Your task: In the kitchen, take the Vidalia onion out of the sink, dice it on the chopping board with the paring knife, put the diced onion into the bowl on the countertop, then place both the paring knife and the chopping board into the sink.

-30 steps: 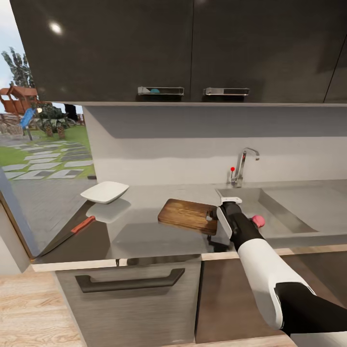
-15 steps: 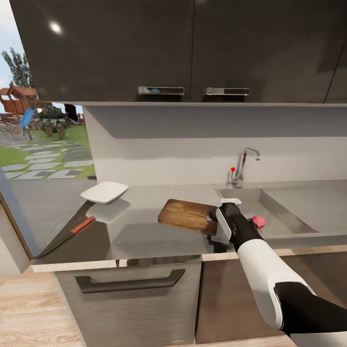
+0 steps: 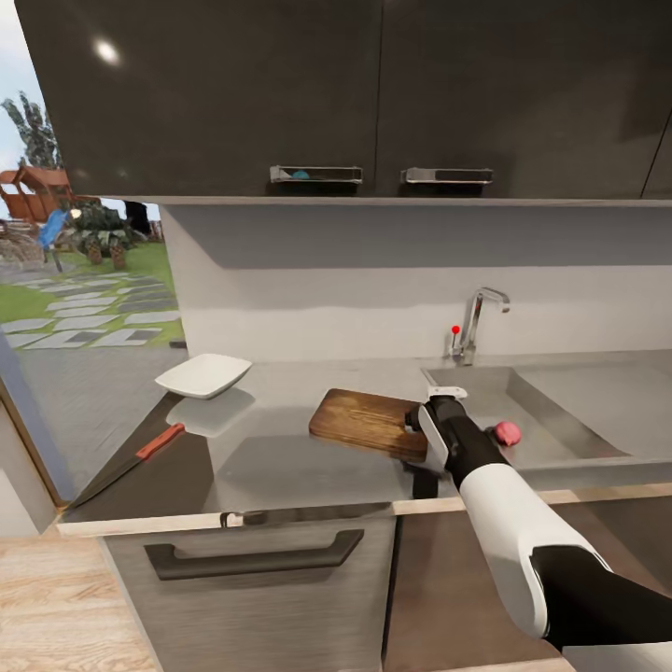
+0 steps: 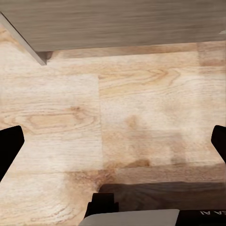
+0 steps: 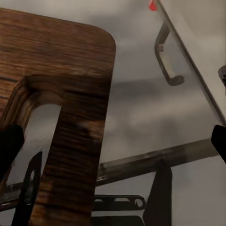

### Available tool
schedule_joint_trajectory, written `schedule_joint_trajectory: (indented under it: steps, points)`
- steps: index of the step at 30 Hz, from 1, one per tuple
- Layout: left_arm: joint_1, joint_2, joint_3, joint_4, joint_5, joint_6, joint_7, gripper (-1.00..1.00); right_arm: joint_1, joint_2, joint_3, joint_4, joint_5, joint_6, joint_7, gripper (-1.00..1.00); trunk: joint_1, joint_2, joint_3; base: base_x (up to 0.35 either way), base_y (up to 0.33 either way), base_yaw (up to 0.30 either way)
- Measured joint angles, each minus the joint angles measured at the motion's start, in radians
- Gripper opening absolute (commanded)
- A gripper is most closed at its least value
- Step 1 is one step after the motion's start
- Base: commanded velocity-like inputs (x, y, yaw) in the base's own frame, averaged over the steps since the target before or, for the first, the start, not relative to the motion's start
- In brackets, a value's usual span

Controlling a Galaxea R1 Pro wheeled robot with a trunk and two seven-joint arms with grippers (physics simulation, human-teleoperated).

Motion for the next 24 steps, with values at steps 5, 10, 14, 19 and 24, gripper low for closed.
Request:
schedule_joint_trajectory:
  steps: [5,10,14,19,24]
  points:
    - [0.000,0.001,0.000,0.000,0.000,0.000,0.000,1.00,0.000,-0.002,-0.001,0.032,0.001,-0.031,0.000,1.00,0.000,0.000,0.000,0.000,0.000,0.000]
    - [0.000,0.000,0.000,0.000,0.000,0.000,0.000,1.00,0.000,-0.002,-0.001,0.049,0.002,-0.036,0.000,1.00,0.000,0.000,0.000,0.000,0.000,0.000]
    - [0.000,0.000,0.000,0.003,-0.001,0.000,0.000,1.00,-0.001,-0.002,0.000,0.073,0.002,-0.077,-0.002,1.00,0.000,0.000,0.000,0.000,0.000,0.000]
    - [0.000,0.000,0.000,0.007,-0.001,0.000,0.000,1.00,-0.001,-0.002,0.000,0.084,0.003,-0.102,-0.002,1.00,0.000,0.000,0.000,0.000,0.000,0.000]
    - [0.000,0.000,0.000,0.008,-0.001,0.000,0.000,1.00,-0.001,-0.002,0.000,0.085,0.002,-0.105,-0.002,1.00,0.000,0.000,0.000,0.000,0.000,0.000]
